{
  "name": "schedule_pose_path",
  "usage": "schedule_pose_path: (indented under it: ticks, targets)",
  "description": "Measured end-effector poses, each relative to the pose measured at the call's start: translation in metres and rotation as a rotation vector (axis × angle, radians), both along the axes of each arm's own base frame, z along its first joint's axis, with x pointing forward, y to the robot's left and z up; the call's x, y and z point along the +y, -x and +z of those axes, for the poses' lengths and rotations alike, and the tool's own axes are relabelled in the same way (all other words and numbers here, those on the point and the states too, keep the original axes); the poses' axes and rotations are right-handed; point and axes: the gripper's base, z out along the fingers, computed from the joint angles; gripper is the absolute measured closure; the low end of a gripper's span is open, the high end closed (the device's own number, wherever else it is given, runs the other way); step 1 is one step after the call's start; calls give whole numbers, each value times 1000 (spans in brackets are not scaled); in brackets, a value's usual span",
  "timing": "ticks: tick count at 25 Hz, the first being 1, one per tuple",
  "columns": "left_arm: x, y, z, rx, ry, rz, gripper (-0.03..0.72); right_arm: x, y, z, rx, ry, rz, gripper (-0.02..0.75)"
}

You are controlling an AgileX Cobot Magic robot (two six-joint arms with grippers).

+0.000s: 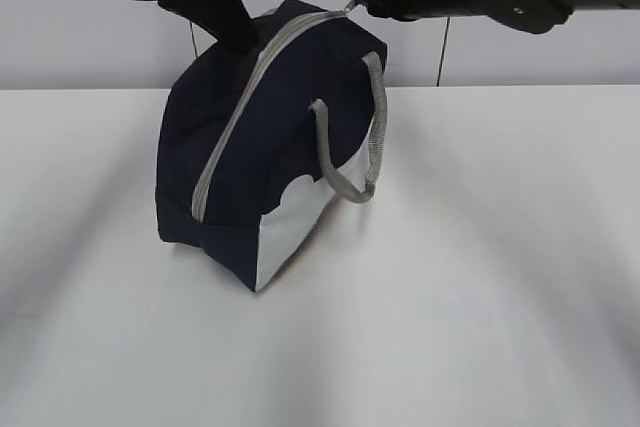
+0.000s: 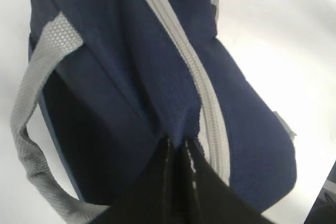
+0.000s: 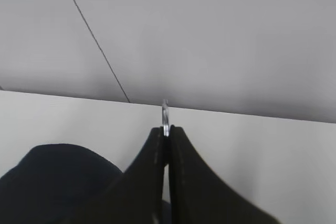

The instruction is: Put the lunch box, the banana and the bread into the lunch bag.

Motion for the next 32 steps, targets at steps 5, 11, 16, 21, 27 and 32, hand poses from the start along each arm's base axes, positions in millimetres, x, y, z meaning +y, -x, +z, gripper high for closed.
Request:
schedule_pose_path:
  ticks: [5,11,16,21,27,32]
  targets:
    - [1,3,4,-14,-13,-4,694,-4,-6,-13,32,-8,-19,738]
    - [2,3,3,-16,-25,-5,694,-8,-11,-26,71,5,-46,738]
    - [2,3,5,-21,-28,-6,694,-9,-15,-40,102,15,-56,738]
    - [5,7,12,-36,-35,-7,695,-9,-19,-54,129,22,-60,738]
    - [5,7,12,-37,-37,-7,695,-10,-21,-61,144,22,-63,738]
    - [5,7,12,-37,-37,-7,695,-10,-21,-61,143,22,-63,738]
